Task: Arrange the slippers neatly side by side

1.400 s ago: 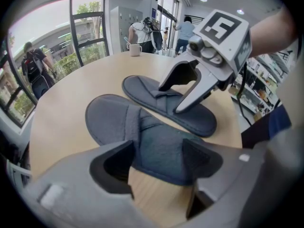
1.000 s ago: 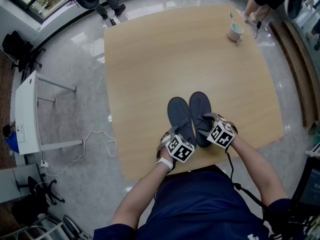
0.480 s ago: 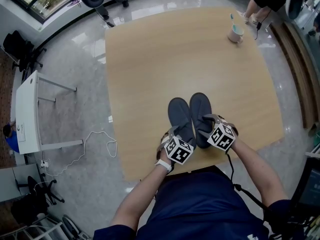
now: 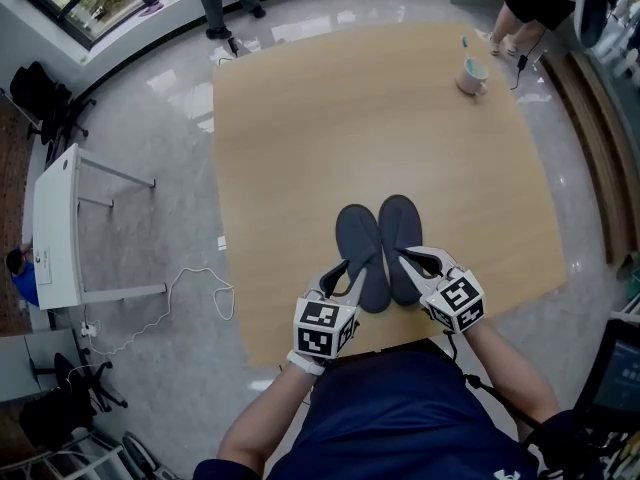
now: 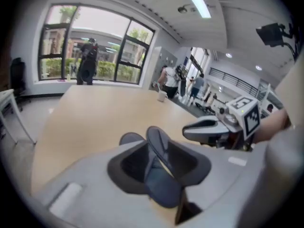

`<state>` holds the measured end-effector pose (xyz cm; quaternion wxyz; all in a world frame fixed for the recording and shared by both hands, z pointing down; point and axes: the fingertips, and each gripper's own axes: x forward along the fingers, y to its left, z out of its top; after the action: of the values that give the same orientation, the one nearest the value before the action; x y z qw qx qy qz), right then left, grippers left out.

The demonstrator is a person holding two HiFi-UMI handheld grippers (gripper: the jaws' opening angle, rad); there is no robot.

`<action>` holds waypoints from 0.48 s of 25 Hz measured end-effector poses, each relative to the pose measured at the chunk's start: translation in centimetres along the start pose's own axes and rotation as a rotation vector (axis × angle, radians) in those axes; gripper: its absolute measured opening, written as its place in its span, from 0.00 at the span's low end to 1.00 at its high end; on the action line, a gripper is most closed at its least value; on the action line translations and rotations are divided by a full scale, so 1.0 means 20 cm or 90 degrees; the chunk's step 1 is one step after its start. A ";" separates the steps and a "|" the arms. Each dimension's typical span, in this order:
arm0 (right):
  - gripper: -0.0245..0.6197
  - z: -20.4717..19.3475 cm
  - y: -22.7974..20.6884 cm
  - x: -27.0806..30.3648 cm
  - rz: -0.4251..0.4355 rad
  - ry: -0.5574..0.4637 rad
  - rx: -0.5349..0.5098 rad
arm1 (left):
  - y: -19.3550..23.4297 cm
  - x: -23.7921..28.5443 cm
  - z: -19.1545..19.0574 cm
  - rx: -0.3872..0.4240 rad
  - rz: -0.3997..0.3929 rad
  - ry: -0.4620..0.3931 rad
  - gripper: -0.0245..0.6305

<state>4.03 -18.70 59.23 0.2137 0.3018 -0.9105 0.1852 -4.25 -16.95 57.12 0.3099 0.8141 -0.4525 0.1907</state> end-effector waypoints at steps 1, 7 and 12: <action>0.05 0.03 0.01 -0.01 -0.002 -0.017 0.030 | 0.01 -0.05 0.07 -0.001 0.017 -0.040 0.11; 0.05 0.23 0.09 -0.12 -0.003 -0.114 0.102 | -0.10 -0.15 0.22 0.007 -0.025 -0.115 0.04; 0.05 0.39 0.07 -0.18 -0.018 -0.166 0.141 | -0.17 -0.16 0.32 0.010 -0.040 -0.141 0.04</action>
<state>3.61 -19.60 50.65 0.0620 0.3581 -0.9000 0.2406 -2.72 -17.89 49.39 0.2571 0.8467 -0.4565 0.0930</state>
